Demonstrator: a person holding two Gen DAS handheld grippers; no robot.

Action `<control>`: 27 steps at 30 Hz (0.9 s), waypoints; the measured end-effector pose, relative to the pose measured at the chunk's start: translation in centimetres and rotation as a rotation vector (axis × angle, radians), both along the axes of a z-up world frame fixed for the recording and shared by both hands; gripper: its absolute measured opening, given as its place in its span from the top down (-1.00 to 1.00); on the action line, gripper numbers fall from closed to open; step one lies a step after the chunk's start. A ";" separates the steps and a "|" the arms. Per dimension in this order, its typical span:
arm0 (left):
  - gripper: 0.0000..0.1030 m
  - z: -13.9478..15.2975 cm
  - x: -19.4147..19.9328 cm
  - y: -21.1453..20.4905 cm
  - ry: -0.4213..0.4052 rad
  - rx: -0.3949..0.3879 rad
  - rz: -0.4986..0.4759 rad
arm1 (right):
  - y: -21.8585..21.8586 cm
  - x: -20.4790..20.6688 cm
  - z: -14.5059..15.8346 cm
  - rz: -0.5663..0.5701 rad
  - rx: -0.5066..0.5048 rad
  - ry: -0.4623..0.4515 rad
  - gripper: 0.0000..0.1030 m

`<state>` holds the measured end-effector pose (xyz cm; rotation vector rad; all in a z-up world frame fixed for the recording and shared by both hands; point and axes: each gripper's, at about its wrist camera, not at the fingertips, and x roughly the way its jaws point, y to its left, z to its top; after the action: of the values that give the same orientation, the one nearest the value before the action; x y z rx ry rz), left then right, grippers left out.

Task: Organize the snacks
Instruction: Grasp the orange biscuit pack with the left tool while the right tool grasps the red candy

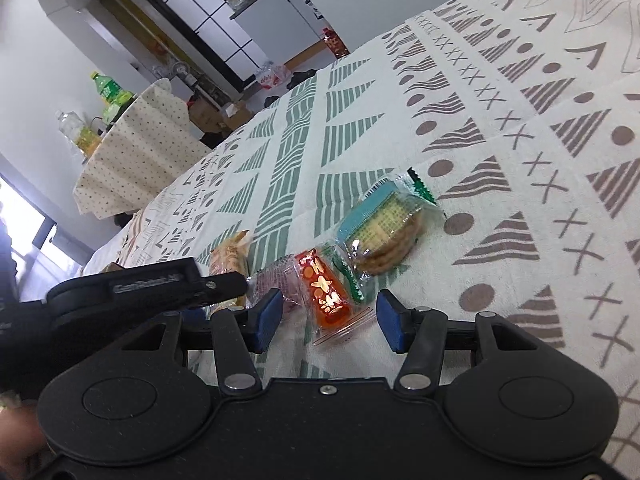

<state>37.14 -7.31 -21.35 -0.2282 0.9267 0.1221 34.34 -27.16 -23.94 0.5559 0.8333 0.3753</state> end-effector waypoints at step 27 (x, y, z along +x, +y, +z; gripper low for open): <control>0.35 2.7 -6.1 -0.1 0.005 0.024 -0.035 | 1.9 -2.0 1.6 0.071 -0.144 -0.006 0.64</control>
<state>31.08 -7.44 -18.64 -0.1890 0.9336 0.1016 32.32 -25.30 -22.33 0.3916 0.8691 0.3784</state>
